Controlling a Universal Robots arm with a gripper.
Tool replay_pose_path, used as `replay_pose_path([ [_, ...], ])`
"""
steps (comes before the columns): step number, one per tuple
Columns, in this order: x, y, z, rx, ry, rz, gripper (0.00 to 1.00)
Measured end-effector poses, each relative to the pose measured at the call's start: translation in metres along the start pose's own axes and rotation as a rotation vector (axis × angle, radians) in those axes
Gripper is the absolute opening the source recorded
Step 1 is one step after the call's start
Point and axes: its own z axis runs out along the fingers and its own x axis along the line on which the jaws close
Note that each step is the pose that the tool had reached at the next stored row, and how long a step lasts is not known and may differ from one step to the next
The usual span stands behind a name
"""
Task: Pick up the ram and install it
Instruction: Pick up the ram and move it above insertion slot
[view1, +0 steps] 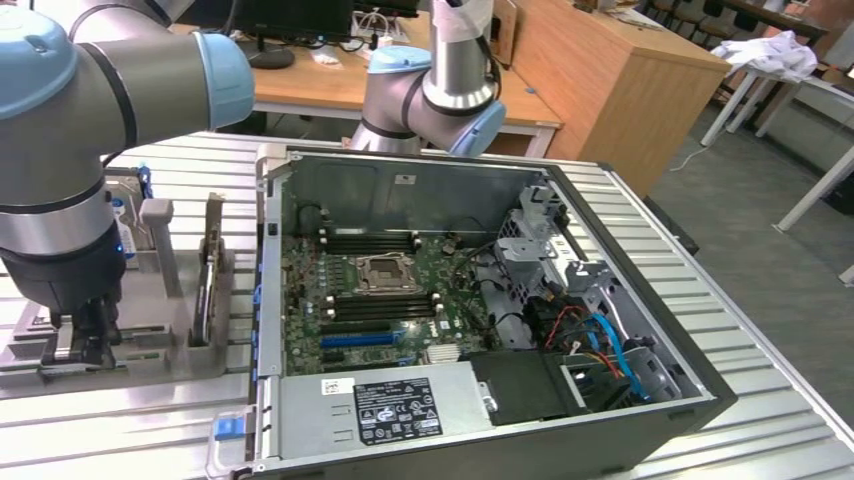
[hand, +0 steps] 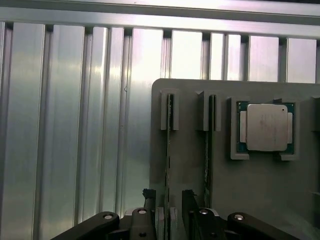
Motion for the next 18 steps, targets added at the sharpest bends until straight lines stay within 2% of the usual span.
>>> replay_pose_path([
  [18,0.0001,-0.0002,0.0037,-0.0001,-0.0001,-0.001,0.35],
])
